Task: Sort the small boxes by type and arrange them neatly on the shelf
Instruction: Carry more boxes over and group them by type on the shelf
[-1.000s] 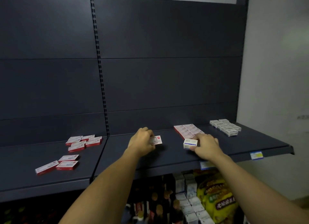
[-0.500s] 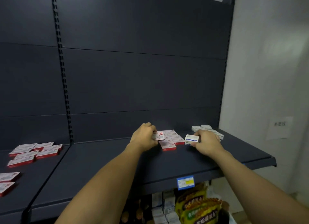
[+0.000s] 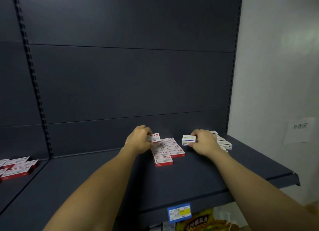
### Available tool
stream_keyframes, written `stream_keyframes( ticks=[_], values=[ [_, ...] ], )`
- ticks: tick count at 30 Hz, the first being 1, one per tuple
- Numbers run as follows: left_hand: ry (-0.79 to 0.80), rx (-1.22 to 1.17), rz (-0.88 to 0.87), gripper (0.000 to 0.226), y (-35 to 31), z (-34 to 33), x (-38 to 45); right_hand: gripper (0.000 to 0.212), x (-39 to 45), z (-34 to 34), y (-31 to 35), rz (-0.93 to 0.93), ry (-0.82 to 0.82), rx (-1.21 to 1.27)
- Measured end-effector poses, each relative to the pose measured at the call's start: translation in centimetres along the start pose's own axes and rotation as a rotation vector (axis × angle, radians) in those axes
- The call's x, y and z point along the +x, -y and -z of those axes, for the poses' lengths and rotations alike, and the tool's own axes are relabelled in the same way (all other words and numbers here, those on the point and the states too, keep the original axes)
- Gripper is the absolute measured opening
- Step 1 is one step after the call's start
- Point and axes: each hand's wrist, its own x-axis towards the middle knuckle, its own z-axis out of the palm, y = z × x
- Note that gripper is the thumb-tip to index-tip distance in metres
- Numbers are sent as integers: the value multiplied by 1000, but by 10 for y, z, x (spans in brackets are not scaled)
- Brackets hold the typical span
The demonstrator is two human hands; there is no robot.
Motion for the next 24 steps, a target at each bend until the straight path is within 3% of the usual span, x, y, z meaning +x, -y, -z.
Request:
stream_keyframes(
  ticks=[15, 24],
  values=[
    [-21, 84, 156, 33, -70, -40, -3, 30, 43, -7, -79, 161, 87, 126],
    [-31, 83, 211, 39, -108, -57, -22, 26, 35, -9, -104, 247, 137, 182]
  ],
)
